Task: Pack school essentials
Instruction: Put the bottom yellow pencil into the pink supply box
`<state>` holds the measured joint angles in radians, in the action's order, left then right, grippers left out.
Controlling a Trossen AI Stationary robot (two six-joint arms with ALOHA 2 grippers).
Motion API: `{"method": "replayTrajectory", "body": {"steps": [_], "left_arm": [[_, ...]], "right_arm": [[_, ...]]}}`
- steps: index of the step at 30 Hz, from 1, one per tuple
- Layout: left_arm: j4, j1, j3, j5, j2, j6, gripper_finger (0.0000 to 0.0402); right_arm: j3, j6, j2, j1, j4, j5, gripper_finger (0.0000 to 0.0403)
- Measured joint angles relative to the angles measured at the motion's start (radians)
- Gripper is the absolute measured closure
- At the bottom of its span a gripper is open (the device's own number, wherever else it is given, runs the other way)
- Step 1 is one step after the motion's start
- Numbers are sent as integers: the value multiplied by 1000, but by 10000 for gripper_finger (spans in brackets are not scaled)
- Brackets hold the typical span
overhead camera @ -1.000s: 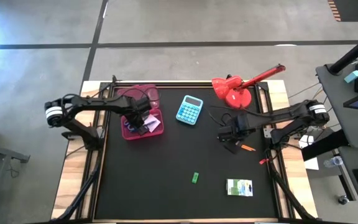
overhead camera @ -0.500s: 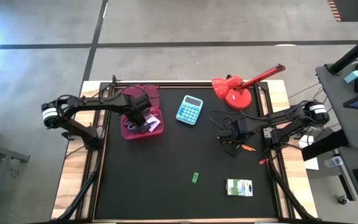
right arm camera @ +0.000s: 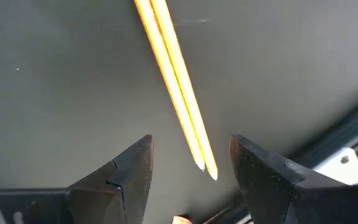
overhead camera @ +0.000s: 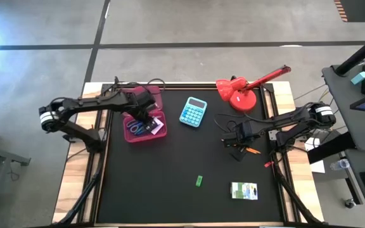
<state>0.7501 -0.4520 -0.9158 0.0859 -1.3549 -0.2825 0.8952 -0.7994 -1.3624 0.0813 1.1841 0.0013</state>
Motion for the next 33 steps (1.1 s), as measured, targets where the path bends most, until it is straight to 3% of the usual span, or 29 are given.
{"method": "replayTrajectory", "body": {"steps": [13, 20, 33], "left_arm": [[-54, 31, -145, 47, 207, -47, 271], [-122, 35, -160, 46, 302, -59, 271], [-122, 35, -161, 45, 338, -105, 271]], "right_arm": [[-93, 17, 0, -5, -172, -54, 202], [-110, 52, 0, -14, -261, -70, 202], [-157, 72, 0, -21, -341, -88, 202]]}}
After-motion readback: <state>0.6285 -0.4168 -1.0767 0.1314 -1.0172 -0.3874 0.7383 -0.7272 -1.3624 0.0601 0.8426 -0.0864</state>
